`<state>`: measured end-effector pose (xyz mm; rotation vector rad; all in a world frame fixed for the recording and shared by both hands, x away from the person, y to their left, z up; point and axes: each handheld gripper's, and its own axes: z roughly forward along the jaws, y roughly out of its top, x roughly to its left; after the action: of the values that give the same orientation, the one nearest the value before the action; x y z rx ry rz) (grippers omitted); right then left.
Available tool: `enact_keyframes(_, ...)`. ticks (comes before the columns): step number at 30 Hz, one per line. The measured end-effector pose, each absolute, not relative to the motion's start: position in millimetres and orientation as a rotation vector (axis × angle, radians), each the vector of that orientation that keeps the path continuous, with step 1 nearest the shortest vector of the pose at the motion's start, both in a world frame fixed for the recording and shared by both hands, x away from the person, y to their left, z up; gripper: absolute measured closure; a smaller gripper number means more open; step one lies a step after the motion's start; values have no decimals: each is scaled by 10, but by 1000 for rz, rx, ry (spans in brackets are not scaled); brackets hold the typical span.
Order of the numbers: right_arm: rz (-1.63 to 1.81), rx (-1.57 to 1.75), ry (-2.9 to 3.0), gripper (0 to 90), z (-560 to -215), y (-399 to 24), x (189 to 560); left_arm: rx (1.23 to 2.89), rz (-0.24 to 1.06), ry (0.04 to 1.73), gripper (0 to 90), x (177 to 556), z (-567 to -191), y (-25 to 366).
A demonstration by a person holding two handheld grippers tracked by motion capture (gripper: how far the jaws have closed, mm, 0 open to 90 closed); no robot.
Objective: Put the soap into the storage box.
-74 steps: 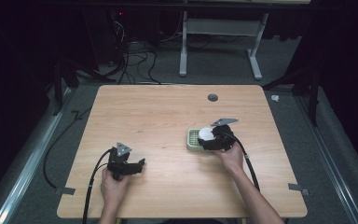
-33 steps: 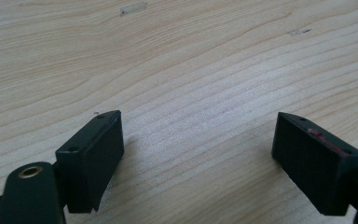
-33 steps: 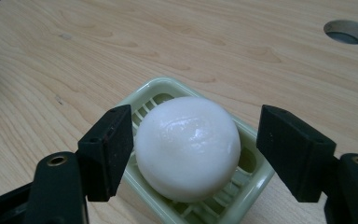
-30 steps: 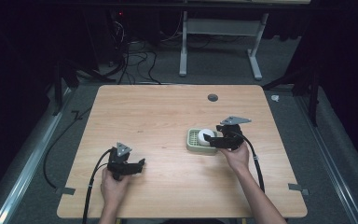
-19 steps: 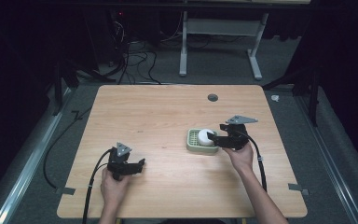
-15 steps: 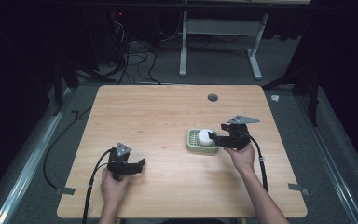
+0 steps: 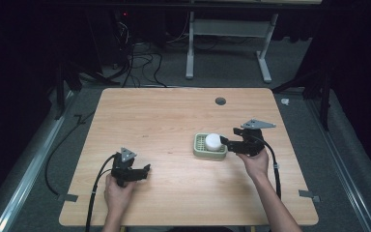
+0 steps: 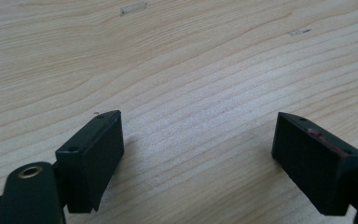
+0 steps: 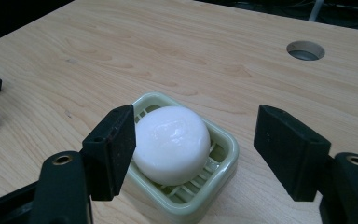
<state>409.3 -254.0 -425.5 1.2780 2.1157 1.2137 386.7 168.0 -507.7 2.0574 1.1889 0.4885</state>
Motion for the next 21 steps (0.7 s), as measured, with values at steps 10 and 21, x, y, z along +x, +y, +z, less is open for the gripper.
enact_keyframes(10, 1214, 1292, 2100, 309, -4213, -2631, 4037, 2057, 488, 1189, 172, 3867, -5077, 1680)
enact_keyframes(21, 1234, 1315, 2062, 316, -4208, -2799, 3951, 2057, 489, 1189, 172, 3867, -5077, 1680)
